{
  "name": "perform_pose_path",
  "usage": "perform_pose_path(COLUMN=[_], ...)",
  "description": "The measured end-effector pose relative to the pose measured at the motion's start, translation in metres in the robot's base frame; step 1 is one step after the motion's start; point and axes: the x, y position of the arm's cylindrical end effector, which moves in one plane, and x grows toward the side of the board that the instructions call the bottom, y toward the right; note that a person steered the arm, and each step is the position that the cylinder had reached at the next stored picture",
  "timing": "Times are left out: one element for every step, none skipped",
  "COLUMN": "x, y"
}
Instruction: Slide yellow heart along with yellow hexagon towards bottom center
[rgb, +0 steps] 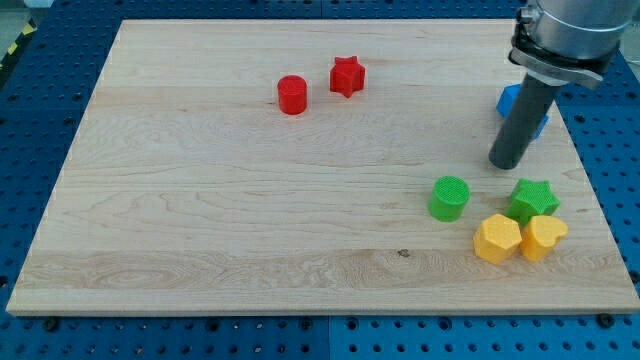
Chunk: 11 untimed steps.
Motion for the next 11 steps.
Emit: perform_pose_path(x=[0.004, 0.010, 0.038, 0.065, 0.094, 0.100, 0.100, 0.100, 0.101, 0.107, 0.107], y=[0.013, 0.035, 0.064, 0.077, 0.070, 0.042, 0.019, -0.007, -0.035, -0.060, -0.061])
